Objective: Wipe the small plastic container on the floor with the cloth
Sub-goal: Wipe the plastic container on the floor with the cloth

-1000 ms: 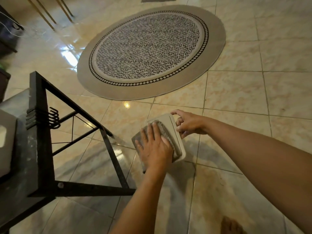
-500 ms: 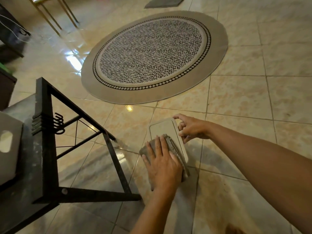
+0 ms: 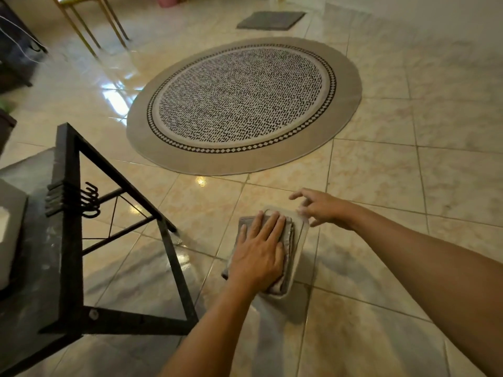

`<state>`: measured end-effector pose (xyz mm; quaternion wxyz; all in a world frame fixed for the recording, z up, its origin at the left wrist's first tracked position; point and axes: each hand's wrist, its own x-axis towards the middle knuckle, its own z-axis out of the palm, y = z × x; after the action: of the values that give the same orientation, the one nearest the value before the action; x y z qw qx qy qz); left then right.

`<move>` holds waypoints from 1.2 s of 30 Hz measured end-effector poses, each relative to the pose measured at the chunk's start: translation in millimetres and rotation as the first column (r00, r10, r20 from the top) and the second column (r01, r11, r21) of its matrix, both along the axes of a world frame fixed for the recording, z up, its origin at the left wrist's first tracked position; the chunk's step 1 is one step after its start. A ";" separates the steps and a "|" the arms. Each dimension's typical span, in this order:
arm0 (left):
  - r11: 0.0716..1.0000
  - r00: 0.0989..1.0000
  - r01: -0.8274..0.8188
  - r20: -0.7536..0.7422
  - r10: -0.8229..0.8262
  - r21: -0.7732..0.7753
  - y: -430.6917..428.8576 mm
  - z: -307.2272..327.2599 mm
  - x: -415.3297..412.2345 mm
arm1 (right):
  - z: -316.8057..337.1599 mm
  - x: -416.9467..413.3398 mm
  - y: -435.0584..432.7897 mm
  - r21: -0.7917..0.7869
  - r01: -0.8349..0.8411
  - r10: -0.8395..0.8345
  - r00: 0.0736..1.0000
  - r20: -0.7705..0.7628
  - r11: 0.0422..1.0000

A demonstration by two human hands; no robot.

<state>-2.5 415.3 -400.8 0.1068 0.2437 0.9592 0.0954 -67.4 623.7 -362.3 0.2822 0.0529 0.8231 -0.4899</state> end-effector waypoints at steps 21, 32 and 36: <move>0.944 0.944 -0.329 -0.033 0.330 0.019 -23.4 -4.1 0.8 | -30.8 3.2 -27.7 -0.144 0.147 -0.163 0.981 -0.104 0.979; 0.896 0.897 -0.443 -0.003 0.443 0.033 -19.1 8.0 -19.9 | -39.8 12.2 -27.4 -0.184 0.240 -0.268 0.952 -0.150 0.953; 0.896 0.895 -0.445 -0.038 0.444 -0.017 -2.4 2.6 0.2 | -34.3 10.6 -27.0 -0.141 0.138 -0.151 0.985 -0.088 0.980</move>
<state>-2.3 412.9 -398.3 0.0693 0.0185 0.9923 0.1009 -56.7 596.7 -396.6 0.2077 0.0693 0.7952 -0.5654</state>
